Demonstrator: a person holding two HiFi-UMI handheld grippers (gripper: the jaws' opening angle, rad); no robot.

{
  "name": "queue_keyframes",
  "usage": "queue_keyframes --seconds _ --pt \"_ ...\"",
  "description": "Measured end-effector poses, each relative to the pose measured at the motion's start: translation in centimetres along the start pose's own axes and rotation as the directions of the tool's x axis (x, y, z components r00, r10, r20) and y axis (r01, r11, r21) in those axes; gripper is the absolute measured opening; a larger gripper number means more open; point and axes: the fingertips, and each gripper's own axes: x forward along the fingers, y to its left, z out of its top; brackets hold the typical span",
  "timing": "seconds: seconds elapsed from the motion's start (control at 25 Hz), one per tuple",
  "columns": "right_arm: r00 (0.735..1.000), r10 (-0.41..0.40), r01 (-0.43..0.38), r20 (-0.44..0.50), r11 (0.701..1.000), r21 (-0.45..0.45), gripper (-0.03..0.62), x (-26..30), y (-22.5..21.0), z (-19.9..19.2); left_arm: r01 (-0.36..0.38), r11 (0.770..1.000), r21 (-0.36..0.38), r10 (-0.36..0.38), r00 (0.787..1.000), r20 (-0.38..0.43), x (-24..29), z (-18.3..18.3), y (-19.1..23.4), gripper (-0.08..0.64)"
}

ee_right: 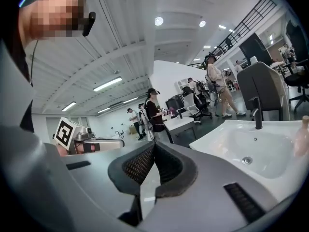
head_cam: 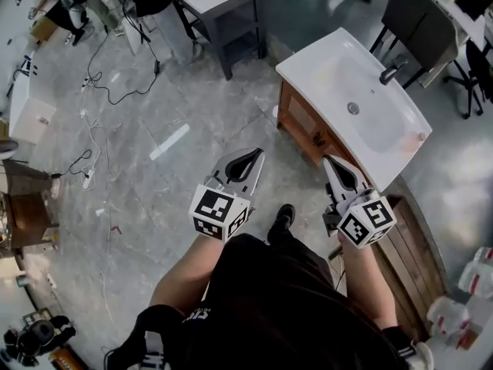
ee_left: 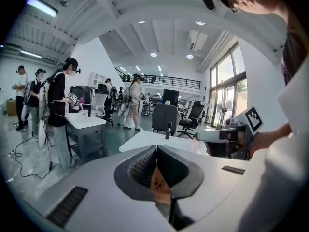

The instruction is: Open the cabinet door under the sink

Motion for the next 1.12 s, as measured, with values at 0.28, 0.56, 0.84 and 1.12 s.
queue_keyframes --seconds 0.28,0.56,0.84,1.12 --pt "0.994 -0.108 0.108 -0.011 0.994 0.022 0.015 3.3 -4.7 1.2 0.145 0.989 0.022 -0.144 0.988 -0.05 7.7 1.5 1.8 0.018" --pt "0.939 -0.34 0.337 0.045 0.939 0.073 0.015 6.5 -6.4 2.8 0.344 0.936 0.076 -0.338 0.938 -0.082 12.8 3.0 6.6 0.018" --pt "0.857 -0.512 0.5 0.05 0.852 0.157 0.015 9.0 -5.8 0.6 0.473 0.872 0.126 -0.457 0.879 -0.135 15.6 2.4 10.2 0.018" --pt "0.817 -0.576 0.561 0.021 0.803 0.201 0.015 7.4 -6.8 -2.2 0.526 0.845 0.096 -0.506 0.845 -0.175 17.5 -0.1 8.6 0.018"
